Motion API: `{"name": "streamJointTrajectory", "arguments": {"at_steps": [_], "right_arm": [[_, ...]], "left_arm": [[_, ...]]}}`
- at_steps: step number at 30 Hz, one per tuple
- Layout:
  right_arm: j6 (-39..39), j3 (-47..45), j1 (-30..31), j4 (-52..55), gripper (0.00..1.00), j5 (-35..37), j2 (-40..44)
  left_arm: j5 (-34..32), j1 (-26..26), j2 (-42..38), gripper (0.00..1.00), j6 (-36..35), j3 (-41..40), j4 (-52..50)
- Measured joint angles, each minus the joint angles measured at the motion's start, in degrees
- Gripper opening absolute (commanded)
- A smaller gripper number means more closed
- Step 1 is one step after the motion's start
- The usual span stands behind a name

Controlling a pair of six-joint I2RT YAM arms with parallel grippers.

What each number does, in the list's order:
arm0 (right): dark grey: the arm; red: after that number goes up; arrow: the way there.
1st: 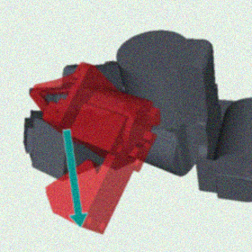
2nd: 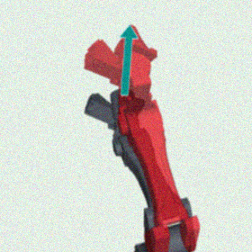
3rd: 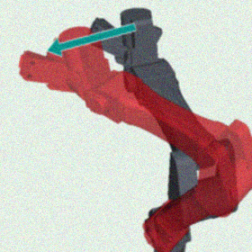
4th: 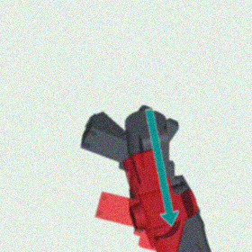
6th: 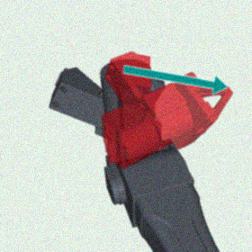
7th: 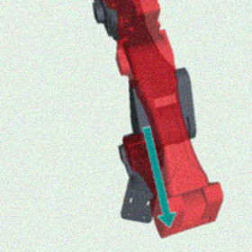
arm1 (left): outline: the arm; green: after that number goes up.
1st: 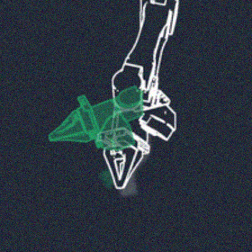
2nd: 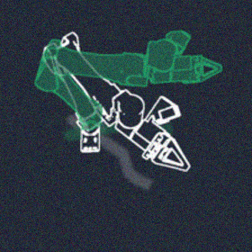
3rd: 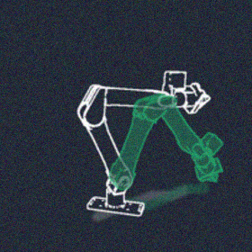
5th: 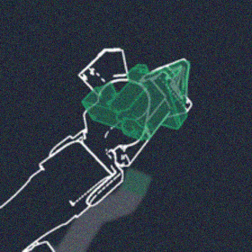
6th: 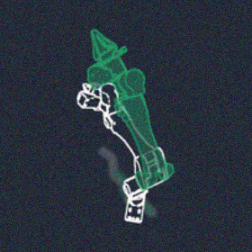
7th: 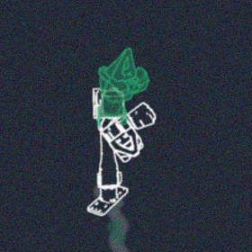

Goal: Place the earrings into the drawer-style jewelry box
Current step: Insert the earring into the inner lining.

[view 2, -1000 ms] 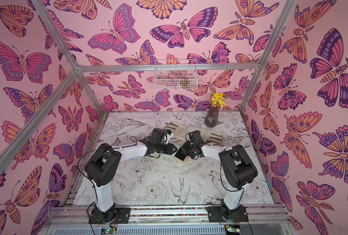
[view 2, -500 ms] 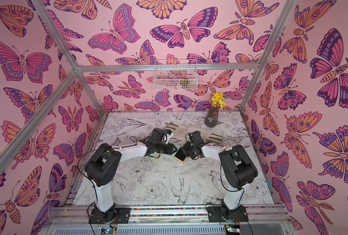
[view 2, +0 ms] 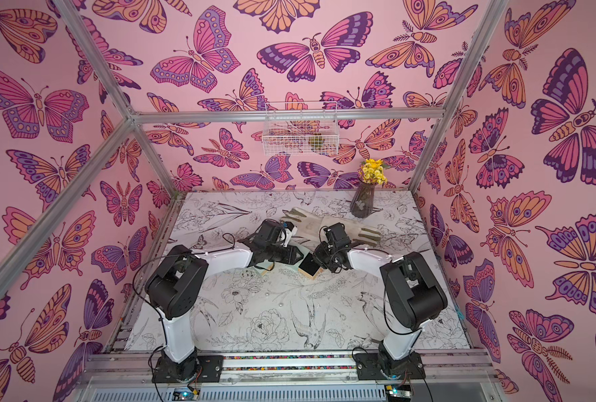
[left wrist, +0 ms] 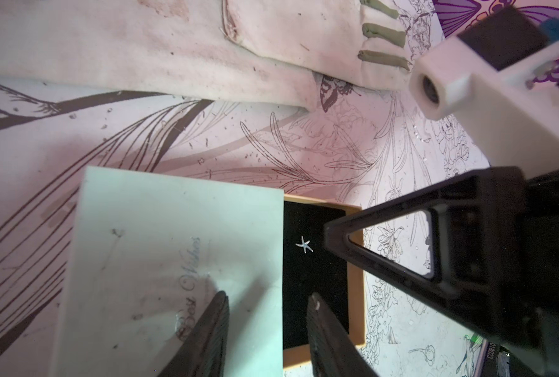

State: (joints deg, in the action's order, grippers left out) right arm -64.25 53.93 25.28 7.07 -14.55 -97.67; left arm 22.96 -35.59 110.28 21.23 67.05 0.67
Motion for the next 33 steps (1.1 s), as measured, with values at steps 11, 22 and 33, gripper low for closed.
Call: {"name": "streamJointTrajectory", "arguments": {"at_steps": [11, 22, 33], "right_arm": [[1.49, 1.36, 0.0, 0.02, 0.0, -1.36, 0.11], [1.51, 2.64, 0.0, -1.27, 0.0, -3.08, -3.65], [2.21, 2.64, 0.0, 0.17, 0.0, -1.33, -4.07]], "left_arm": [[0.0, 0.0, 0.0, 0.43, 0.0, 0.0, 0.0], [0.0, 0.0, 0.02, 0.43, 0.0, 0.0, -0.02], [0.02, 0.0, 0.04, 0.43, 0.0, 0.02, 0.0]]}}
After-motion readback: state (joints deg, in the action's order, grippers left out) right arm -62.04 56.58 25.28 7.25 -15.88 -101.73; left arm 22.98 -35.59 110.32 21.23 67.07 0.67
